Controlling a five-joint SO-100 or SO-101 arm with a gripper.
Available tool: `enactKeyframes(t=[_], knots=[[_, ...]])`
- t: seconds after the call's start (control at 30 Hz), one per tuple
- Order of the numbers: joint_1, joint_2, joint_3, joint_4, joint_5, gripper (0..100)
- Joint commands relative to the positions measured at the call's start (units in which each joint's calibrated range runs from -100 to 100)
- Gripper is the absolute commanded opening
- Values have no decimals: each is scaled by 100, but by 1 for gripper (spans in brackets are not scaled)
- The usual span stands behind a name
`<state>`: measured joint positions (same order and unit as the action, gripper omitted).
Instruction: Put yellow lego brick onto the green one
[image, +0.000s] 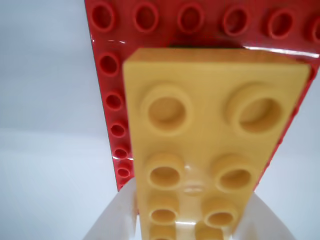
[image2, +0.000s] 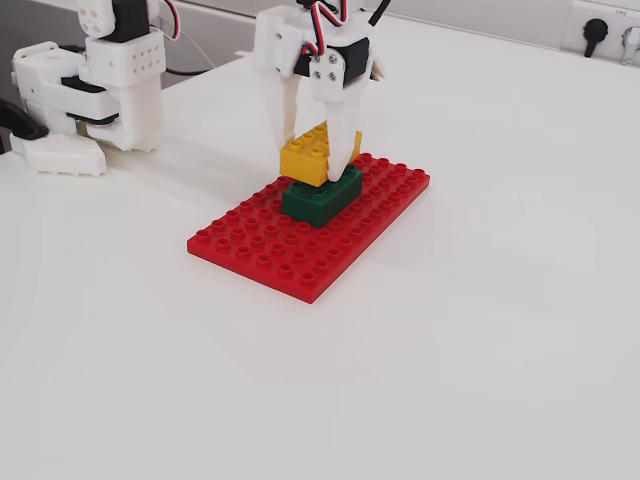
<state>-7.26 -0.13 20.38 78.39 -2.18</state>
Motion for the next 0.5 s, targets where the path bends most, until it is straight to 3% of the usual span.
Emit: enactKeyframes(t=[0.0, 0.47], knots=[[-55, -17, -45, -19, -21, 8], [269, -17, -45, -19, 20, 8]])
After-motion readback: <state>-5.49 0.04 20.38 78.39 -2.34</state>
